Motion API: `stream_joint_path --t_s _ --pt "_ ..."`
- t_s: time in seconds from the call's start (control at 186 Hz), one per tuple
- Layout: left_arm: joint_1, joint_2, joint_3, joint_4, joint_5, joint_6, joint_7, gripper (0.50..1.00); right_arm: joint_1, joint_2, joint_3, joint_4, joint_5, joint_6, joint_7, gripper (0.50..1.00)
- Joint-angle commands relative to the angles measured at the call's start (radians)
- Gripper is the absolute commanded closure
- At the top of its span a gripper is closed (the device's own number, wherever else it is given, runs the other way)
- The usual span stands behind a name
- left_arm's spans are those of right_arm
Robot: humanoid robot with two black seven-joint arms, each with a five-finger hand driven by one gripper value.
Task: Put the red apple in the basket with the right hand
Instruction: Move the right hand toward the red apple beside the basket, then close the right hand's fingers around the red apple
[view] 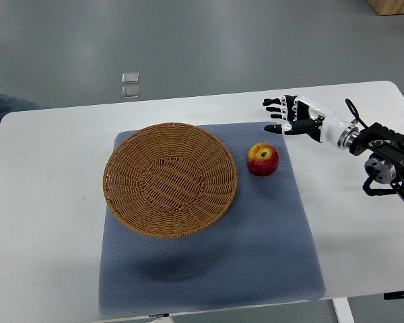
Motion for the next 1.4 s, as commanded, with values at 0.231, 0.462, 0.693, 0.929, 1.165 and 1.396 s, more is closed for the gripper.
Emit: stream_joint_path --t_s 0.231,0.462,0.693,0.929,1.165,1.396 --pt "-0.002 0.0 0.003 0.0 0.0 0.001 0.0 0.5 0.005 -0.017 0.0 0.002 -0.269 0.015 0.086 0.583" --pt "-0.002 0.0 0.004 0.0 0.0 0.001 0.0 0.5 0.003 -0.046 -0.002 0.04 -0.392 0.053 0.101 0.585" --pt "-0.008 0.0 0.004 0.0 0.0 0.001 0.0 0.5 0.003 -0.044 -0.026 0.079 -0.422 0.047 0.101 0.587" --pt "-0.009 0.0 0.004 0.001 0.0 0.001 0.0 0.5 -0.001 -0.041 -0.077 0.116 -0.496 -0.044 0.101 0.587" --pt "-0.011 0.0 0.004 0.005 0.0 0.001 0.0 0.5 -0.004 -0.038 -0.095 0.116 -0.505 -0.137 0.101 0.646" --pt "-0.009 0.0 0.003 0.008 0.0 0.001 0.0 0.5 -0.006 -0.035 -0.092 0.113 -0.504 -0.193 0.101 0.885"
